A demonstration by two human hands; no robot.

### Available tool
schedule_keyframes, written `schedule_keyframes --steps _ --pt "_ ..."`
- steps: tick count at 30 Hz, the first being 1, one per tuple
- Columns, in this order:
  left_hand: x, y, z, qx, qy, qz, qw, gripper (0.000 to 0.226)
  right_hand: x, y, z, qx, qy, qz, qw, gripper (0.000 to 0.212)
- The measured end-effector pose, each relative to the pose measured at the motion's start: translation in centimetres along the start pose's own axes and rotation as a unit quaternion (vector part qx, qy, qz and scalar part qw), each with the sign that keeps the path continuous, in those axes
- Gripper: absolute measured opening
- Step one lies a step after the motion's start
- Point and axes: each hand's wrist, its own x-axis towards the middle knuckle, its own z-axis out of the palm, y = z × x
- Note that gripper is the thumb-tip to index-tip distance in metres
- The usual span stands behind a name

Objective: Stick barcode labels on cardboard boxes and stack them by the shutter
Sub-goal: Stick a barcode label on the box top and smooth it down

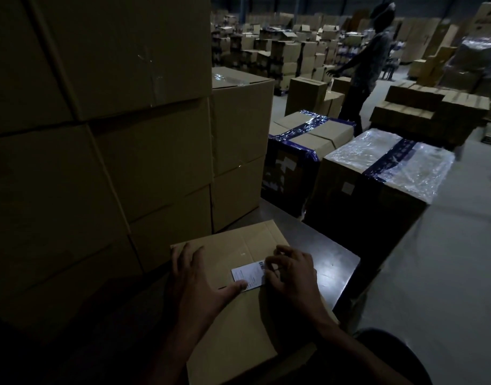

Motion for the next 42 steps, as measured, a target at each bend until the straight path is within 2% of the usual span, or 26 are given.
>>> schedule_keyframes --steps 4,8,14,21,26,30,33,37,38,42 --pt "-0.2 0.1 -0.2 -0.001 0.006 0.004 1.000 0.131 0.1 0.1 0.0 0.003 0.006 -0.012 1.000 0.019" --pt "-0.1 -0.1 0.0 0.005 0.006 0.010 1.000 0.129 0.4 0.2 -0.1 -0.014 0.004 -0.014 1.000 0.030" --pt "0.0 -0.2 0.0 -0.002 0.003 0.006 1.000 0.130 1.7 0.2 -0.4 0.000 -0.007 -0.026 1.000 0.017" --pt "0.0 0.0 -0.1 -0.008 -0.011 -0.004 1.000 0.132 1.8 0.3 -0.4 -0.005 -0.025 -0.034 0.999 0.017" --pt "-0.1 -0.1 -0.2 -0.017 -0.014 -0.003 1.000 0.149 2.3 0.1 -0.5 -0.020 -0.039 -0.037 0.998 0.009" --pt "-0.2 0.2 -0.7 -0.021 -0.035 -0.005 0.999 0.148 2.8 0.1 -0.3 -0.022 -0.045 -0.034 0.998 0.005" --pt "-0.2 0.2 -0.7 -0.021 -0.030 0.000 0.999 0.140 2.8 0.3 -0.3 -0.020 -0.052 -0.038 0.998 0.012" --pt "-0.2 0.0 -0.4 -0.024 -0.011 0.008 1.000 0.139 2.8 -0.1 -0.4 -0.040 -0.074 -0.026 0.996 0.043" --pt "-0.2 -0.1 -0.3 -0.022 -0.007 0.009 1.000 0.139 2.9 -0.2 -0.4 -0.047 -0.074 -0.028 0.996 0.043" --pt "-0.1 0.0 -0.4 -0.022 -0.013 0.002 1.000 0.151 3.4 -0.8 -0.1 -0.071 -0.068 -0.032 0.995 0.021"
